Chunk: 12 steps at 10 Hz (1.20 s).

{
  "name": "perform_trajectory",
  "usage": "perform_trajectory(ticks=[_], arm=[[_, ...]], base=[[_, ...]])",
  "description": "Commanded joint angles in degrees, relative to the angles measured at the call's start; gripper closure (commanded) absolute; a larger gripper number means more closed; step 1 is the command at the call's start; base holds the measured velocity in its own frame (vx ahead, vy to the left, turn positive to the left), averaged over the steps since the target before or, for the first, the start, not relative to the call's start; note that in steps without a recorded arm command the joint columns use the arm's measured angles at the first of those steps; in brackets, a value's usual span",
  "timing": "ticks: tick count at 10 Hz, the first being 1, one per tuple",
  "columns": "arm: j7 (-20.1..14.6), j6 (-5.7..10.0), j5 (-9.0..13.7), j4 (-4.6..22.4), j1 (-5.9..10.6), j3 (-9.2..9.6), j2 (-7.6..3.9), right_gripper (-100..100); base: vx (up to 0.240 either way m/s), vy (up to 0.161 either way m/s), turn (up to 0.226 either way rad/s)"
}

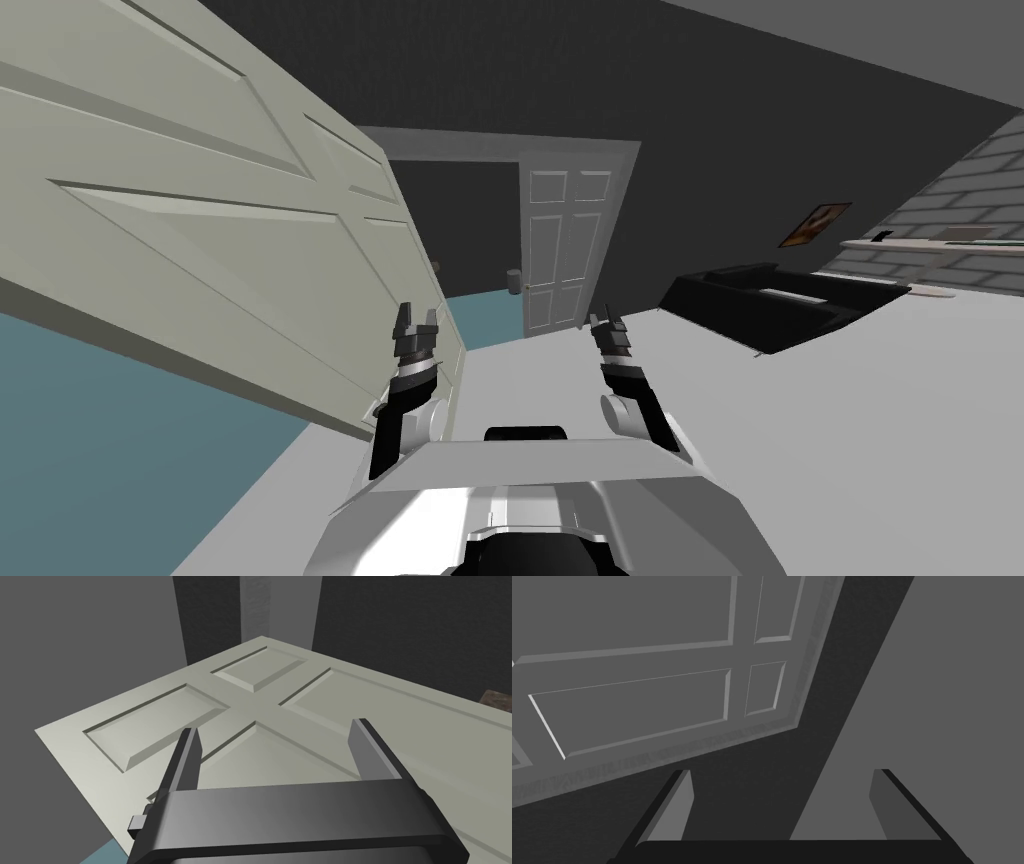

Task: Pull the door open

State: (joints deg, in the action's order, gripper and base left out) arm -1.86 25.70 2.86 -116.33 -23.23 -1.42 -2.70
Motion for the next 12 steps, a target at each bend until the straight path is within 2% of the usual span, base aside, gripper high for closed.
perform_trajectory(ticks=[1,12], arm=[[0.2,0.65,0.8,2.1,0.66,0.01,-0.52,-100],[2.7,5.08,6.2,19.0,6.98,0.71,-2.80,-100]], base=[[0.098,-0.006,0.101],[0.096,-0.020,0.099]])
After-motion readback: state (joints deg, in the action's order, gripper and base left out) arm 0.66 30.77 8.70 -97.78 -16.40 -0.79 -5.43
